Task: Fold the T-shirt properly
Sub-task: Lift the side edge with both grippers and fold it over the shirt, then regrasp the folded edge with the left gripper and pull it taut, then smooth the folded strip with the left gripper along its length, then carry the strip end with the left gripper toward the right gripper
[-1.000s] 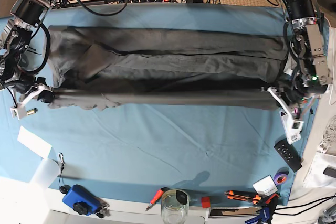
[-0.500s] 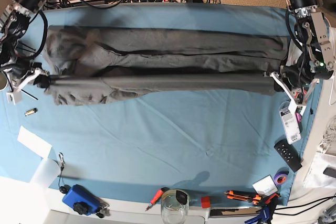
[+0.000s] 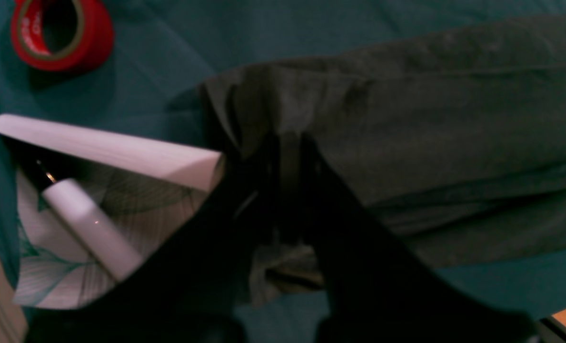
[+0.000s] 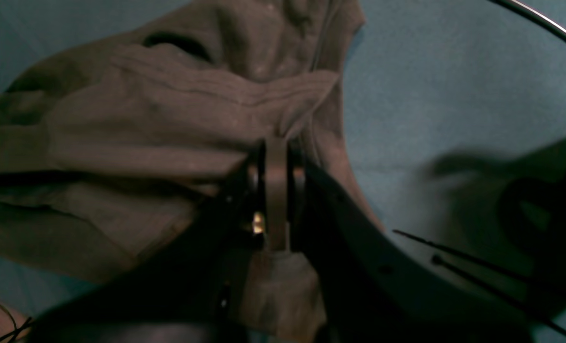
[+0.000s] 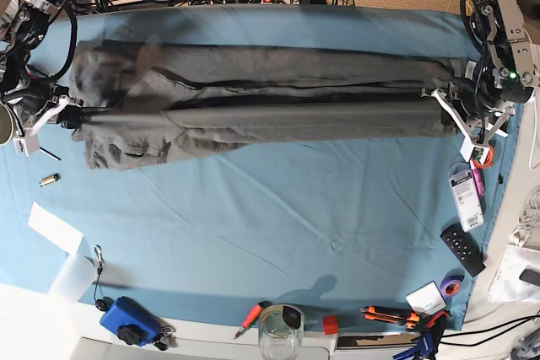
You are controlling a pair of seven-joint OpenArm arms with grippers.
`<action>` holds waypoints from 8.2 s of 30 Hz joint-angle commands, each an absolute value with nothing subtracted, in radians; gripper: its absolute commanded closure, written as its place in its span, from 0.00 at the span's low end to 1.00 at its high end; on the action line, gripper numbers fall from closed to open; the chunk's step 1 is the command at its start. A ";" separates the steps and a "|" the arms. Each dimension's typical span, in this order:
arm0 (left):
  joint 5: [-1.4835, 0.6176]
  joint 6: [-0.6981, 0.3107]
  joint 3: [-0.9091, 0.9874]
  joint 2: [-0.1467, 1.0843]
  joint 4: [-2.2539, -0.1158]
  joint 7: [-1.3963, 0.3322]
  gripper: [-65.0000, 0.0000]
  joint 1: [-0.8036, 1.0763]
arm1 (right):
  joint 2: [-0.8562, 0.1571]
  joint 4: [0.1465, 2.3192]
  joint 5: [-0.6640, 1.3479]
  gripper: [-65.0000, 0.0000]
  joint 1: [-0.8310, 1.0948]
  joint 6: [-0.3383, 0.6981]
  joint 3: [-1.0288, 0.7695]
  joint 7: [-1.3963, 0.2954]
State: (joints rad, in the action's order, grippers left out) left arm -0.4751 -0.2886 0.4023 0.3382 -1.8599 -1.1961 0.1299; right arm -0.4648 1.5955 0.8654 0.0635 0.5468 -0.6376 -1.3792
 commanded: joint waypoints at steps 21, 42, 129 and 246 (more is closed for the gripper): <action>-0.518 -0.290 0.546 0.354 -1.884 -1.165 1.00 0.168 | -0.496 1.613 0.930 1.00 0.155 0.546 -0.798 -1.385; -0.406 -0.242 0.255 0.352 -1.878 -1.042 0.53 -0.003 | -0.496 1.613 0.941 1.00 0.155 0.566 -0.798 -1.384; -0.517 -0.289 0.371 0.421 -2.028 -1.170 1.00 0.278 | -0.496 1.613 0.923 1.00 0.165 0.569 -0.798 -1.385; -0.042 -0.175 -0.564 -0.025 -2.167 -0.915 1.00 0.149 | -0.493 1.613 0.945 0.73 0.166 0.612 -0.798 -1.338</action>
